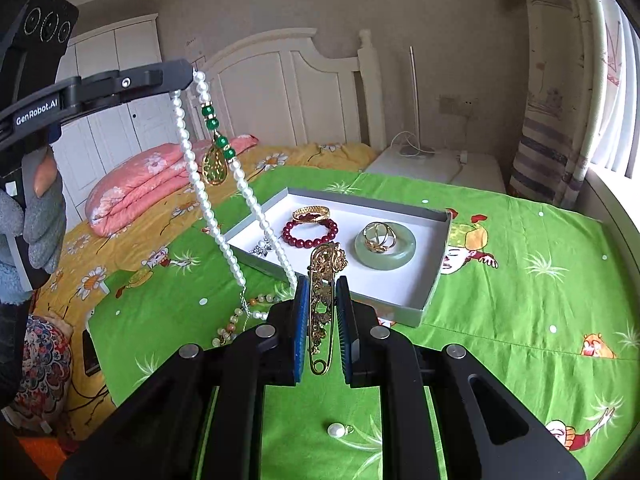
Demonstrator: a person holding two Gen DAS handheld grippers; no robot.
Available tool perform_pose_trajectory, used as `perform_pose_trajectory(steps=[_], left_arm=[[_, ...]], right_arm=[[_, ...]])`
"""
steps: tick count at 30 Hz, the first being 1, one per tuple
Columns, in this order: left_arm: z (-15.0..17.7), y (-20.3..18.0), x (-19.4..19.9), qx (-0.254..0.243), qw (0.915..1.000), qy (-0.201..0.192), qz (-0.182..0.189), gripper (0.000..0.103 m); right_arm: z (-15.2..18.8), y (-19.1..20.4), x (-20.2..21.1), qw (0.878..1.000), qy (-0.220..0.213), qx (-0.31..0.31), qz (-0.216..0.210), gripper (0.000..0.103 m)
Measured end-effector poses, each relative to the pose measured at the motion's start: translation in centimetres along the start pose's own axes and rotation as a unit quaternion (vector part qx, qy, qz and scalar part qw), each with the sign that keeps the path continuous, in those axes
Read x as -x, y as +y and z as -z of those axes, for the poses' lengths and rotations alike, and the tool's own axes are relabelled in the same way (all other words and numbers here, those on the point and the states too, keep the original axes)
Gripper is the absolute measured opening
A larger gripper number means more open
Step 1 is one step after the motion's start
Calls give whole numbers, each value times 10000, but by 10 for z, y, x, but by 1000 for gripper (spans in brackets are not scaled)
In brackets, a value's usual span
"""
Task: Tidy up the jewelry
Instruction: 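Carry the pin and pearl necklace into the white box and open both tools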
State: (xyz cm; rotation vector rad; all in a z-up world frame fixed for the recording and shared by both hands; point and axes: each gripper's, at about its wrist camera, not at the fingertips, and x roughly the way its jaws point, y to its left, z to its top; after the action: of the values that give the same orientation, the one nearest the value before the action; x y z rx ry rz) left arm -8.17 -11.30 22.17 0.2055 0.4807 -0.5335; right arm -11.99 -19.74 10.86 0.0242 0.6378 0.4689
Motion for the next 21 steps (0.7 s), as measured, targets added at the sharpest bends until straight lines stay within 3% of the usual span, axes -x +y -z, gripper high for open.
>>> perform_pose_trajectory(steps=[8, 21], left_arm=[[-34, 20, -25, 42, 9998, 91, -184, 7], [-52, 52, -79, 450, 9973, 27, -587, 7]], right_arm=[[-10, -12, -30, 9997, 221, -71, 27, 14], [-21, -26, -90, 9977, 633, 134, 193, 14]])
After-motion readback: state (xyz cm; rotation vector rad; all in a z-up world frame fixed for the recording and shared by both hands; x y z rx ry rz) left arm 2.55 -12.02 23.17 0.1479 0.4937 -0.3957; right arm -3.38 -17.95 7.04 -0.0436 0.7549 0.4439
